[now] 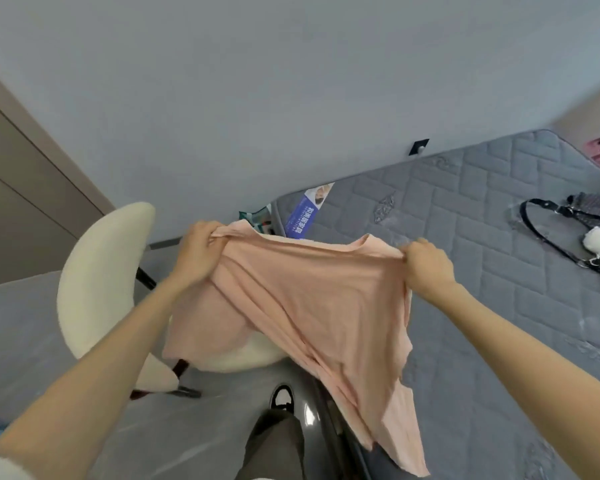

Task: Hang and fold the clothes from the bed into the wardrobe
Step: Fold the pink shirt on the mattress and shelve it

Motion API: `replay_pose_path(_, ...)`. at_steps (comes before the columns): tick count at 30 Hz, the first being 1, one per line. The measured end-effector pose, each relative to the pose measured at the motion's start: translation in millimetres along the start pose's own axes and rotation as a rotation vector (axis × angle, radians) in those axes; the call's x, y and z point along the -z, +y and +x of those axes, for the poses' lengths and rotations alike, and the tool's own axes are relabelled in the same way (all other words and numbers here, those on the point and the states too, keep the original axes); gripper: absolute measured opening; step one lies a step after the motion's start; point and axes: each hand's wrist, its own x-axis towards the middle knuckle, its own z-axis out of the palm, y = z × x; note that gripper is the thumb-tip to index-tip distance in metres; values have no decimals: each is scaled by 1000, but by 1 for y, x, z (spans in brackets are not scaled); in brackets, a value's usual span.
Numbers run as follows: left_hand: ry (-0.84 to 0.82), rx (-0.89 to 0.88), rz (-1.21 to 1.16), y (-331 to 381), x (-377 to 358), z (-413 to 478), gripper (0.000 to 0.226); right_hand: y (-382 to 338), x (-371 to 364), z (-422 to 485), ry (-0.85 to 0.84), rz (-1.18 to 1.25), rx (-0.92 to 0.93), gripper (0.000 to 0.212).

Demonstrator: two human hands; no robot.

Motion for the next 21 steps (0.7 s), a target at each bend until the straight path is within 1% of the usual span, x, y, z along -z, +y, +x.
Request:
replay_pose_path(1,49,-5,20,4,13,28,17,-11,15,20,23,166,-56,22)
replay_pose_path(3,156,-46,35,17,40,79,14,-37,47,62,107,566,-169,36)
replay_pose_path(5,228,-103,42,33,67,123,15,-66,78,101,193,910,-221,45)
replay_pose_path(6,262,-122,44,41,81,142,17,-80,94,118,227,1023,-203,47)
replay_pose_path(8,345,-159,37,56,108,175,17,-107,126,147,285,1154,-151,46)
replay_pose_path(12,489,-199,-48,78,144,212,15,-137,178,185,455,1250,-73,45)
replay_pose_path(17,555,-256,-165,99,147,217,15,-132,198,198,640,1272,-20,40)
replay_pose_path(19,560,-302,-171,108,135,209,15,-118,194,197,686,1227,-43,38)
replay_pose_path(21,528,-336,-158,113,114,198,11,-100,182,192,719,1125,-74,41)
